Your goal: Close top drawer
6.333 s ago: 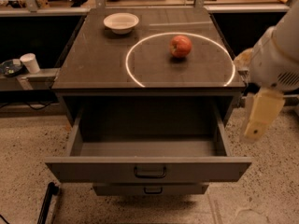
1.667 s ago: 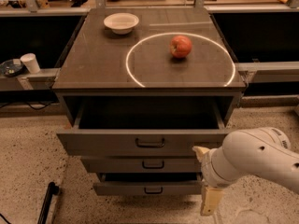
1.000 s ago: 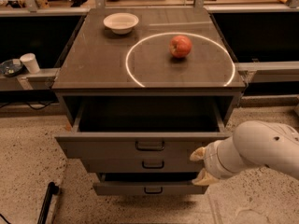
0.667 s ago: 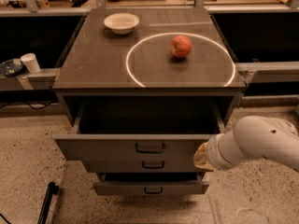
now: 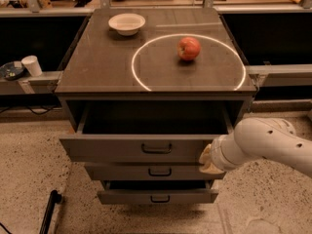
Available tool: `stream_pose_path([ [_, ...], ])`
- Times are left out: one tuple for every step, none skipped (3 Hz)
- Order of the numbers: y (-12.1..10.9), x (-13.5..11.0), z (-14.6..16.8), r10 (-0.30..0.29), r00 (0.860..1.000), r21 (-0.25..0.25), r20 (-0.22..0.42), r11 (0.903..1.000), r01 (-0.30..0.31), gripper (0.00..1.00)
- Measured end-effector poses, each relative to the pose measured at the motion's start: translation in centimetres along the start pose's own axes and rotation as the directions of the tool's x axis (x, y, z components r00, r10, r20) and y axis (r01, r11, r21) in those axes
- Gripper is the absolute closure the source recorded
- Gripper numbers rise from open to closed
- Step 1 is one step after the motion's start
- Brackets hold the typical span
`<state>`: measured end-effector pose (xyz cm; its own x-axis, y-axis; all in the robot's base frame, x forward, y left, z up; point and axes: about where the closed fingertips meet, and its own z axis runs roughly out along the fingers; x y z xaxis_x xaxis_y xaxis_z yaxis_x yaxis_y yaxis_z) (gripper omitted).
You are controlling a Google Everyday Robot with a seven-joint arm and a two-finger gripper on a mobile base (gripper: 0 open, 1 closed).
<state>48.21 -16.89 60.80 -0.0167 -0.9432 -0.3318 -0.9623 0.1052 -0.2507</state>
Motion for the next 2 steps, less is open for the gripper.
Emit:
stream_pose_path([
  [-2.60, -1.26, 1.84, -0.013, 1.000, 0.035, -0.009, 0.9993, 0.013, 0.00],
  [-3.03, -1.51, 2.21, -0.014, 1.000, 0.044, -0.005, 0.9989, 0.014, 0.00],
])
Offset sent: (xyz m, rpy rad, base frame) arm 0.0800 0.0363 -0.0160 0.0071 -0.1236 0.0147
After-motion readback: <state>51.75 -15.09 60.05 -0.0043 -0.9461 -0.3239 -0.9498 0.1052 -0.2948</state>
